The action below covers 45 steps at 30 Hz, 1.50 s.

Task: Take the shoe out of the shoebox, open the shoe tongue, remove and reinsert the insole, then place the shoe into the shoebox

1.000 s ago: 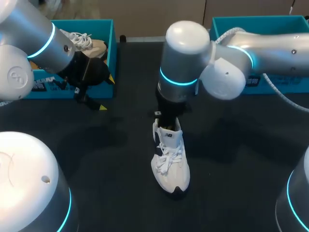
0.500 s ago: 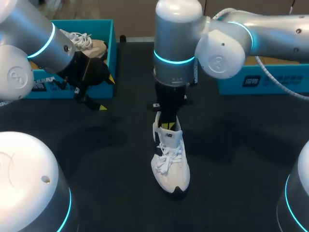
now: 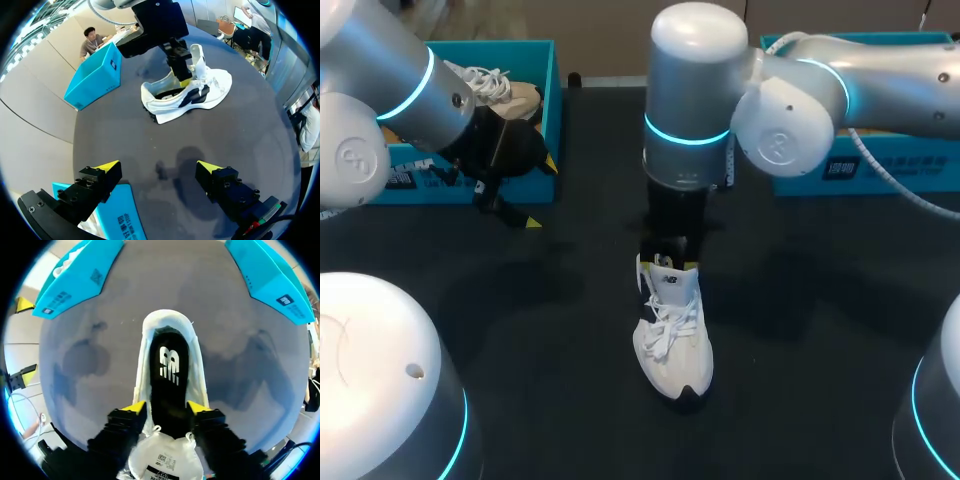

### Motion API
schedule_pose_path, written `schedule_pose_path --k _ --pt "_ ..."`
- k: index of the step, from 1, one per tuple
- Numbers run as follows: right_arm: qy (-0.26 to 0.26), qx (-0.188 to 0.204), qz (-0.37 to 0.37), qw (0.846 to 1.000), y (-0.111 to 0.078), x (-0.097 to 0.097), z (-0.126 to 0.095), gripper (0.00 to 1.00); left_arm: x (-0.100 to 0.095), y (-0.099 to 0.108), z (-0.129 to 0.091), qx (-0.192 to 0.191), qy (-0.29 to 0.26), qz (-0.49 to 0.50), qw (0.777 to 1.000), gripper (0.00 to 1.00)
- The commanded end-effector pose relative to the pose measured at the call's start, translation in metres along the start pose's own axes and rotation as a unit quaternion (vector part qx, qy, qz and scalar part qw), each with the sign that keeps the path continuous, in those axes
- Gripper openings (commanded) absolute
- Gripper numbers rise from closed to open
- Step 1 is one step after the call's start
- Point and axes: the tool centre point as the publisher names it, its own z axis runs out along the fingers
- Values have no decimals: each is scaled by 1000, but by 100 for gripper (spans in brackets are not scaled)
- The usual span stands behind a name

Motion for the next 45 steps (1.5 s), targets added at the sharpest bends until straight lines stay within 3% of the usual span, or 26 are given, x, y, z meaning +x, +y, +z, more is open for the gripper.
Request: schedule_pose_path --k 1,11,45 --pt "9 2 -4 1000 1 -3 3 100 1 0 0 -1 0 0 1000 100" --pt "24 40 3 999 -6 -10 24 100 1 0 0 -1 0 0 1000 100" --pt "-6 23 29 999 -34 -9 -30 100 1 0 0 -1 0 0 1000 100"
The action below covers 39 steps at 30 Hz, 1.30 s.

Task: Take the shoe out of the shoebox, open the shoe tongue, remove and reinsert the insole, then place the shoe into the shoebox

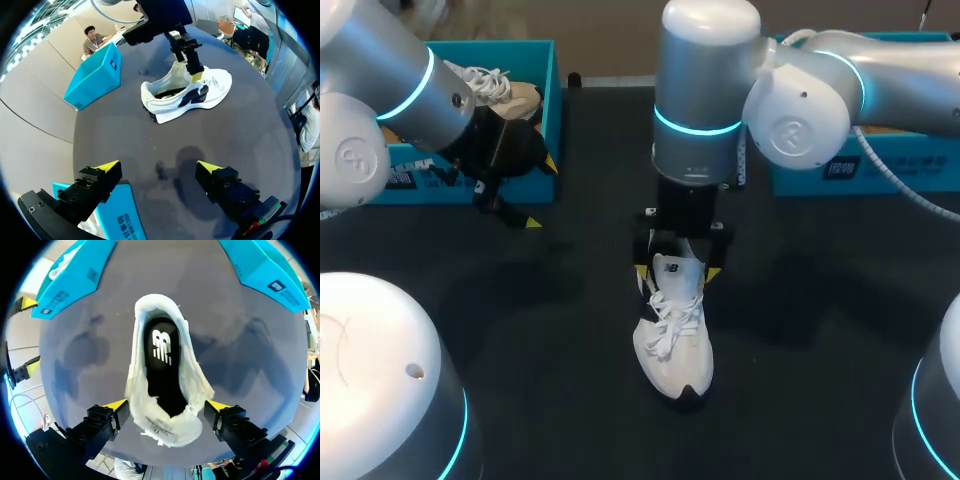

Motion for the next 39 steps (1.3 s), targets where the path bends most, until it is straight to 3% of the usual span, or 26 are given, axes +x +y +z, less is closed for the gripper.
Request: schedule_pose_path --k 1,15,16,19,22,30,39 --pt "-4 -7 3 1000 -10 -2 -11 100 0 0 0 -1 0 0 1000 100" --pt "1 -18 30 999 -38 5 -26 100 0 0 0 -1 0 0 1000 100" --pt "0 -17 31 999 -39 5 -26 93 0 0 0 -1 0 0 1000 100" --pt "2 -14 33 999 -43 8 -25 45 0 0 0 -1 0 0 1000 100" --pt "3 -12 34 999 -45 9 -24 34 0 0 0 -1 0 0 1000 100" --pt "12 -10 31 999 -39 8 -16 31 0 0 0 -1 0 0 1000 100" --pt "20 -14 3 1000 -13 6 -7 33 0 0 0 -1 0 0 1000 100"
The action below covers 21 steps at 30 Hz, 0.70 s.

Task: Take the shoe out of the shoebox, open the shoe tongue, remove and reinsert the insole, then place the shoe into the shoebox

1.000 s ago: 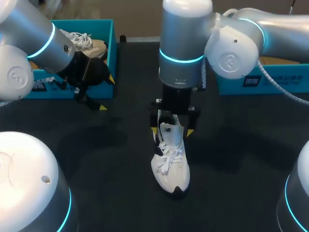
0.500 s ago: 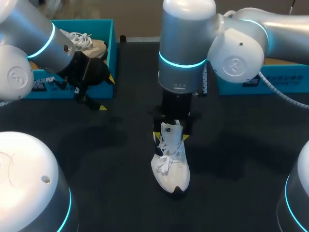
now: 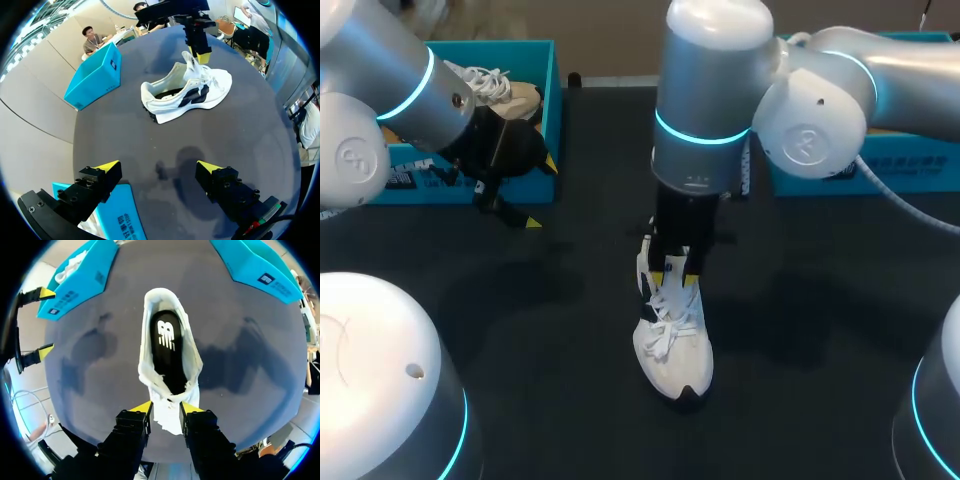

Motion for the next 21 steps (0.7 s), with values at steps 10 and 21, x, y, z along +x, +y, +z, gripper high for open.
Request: schedule_pose_path --k 10,21 --pt "7 12 -33 999 30 -3 17 33 0 0 0 -1 0 0 1000 100" --pt "0 -6 -37 999 38 -7 14 36 0 0 0 -1 0 0 1000 100"
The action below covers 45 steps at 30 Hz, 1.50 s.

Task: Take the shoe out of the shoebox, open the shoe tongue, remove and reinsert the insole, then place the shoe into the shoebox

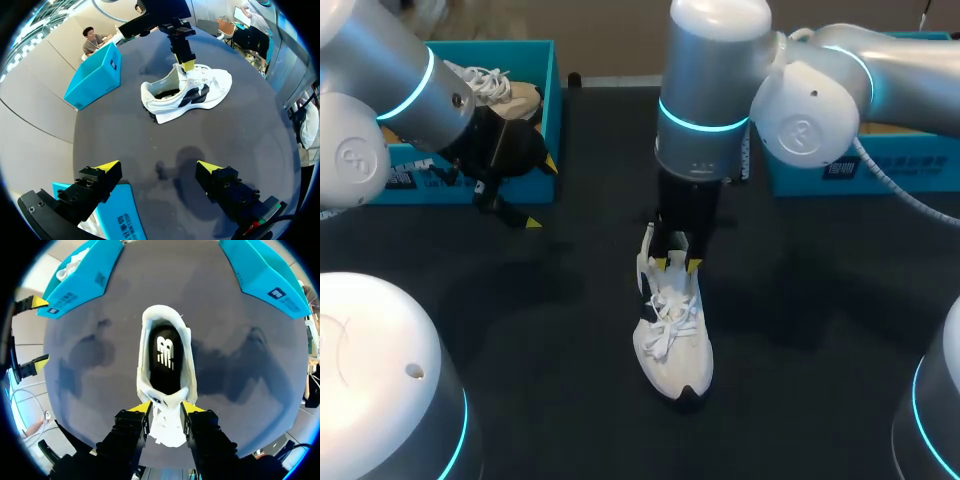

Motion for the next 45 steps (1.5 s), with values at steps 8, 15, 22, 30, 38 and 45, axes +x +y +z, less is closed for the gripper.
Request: schedule_pose_path --k 8,15,22,30,38,45 --pt "15 8 -25 1000 19 0 18 37 0 0 0 -1 0 0 1000 100" --pt "11 -20 -30 999 17 -11 -2 40 0 0 0 -1 0 0 1000 100" --pt "16 -17 -45 999 14 -6 0 39 0 0 0 -1 0 0 1000 100" --pt "34 0 -52 998 21 -4 27 23 0 0 0 -1 0 0 1000 100" --pt "24 -8 -54 998 21 -7 16 25 0 0 0 -1 0 0 1000 100" --pt "29 -10 -55 998 22 -5 21 24 0 0 0 -1 0 0 1000 100"
